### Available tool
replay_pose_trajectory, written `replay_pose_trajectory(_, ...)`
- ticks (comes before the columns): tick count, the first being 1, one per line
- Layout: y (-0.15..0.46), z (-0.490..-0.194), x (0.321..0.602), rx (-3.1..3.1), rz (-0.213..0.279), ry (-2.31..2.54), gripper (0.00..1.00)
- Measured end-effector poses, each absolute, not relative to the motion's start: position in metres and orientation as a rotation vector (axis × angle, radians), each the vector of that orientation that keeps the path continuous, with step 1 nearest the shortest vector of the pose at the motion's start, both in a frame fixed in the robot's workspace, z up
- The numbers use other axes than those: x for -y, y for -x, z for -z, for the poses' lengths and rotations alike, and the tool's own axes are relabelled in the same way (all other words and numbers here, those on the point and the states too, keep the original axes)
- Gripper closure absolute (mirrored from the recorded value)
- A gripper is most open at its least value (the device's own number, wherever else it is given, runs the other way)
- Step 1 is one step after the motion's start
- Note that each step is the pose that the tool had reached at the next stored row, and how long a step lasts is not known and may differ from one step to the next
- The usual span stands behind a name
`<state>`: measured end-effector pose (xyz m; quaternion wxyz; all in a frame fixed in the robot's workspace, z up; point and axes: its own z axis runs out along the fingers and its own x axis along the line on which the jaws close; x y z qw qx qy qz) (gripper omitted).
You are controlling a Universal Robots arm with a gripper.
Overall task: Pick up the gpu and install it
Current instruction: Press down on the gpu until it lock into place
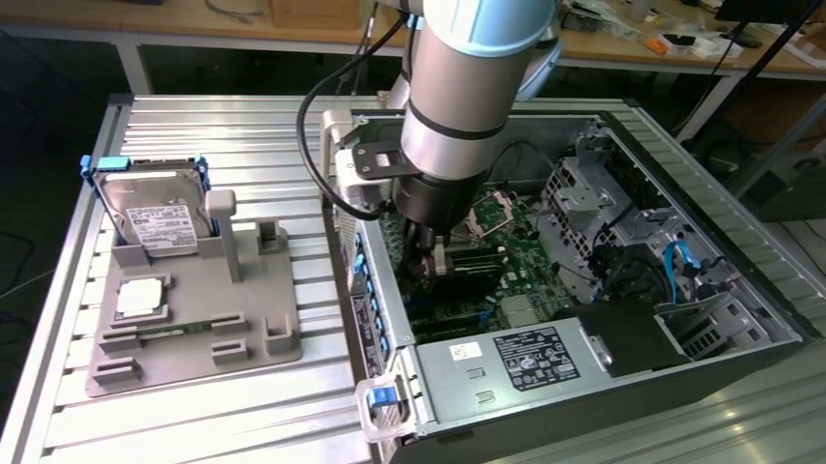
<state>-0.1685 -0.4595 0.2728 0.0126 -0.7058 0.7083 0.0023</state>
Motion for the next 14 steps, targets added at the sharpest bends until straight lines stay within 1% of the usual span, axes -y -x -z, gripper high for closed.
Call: replay_pose_trajectory(14, 0.1687, -0.2715, 0.4596, -2.207, -0.007, 2.199, 0.89)
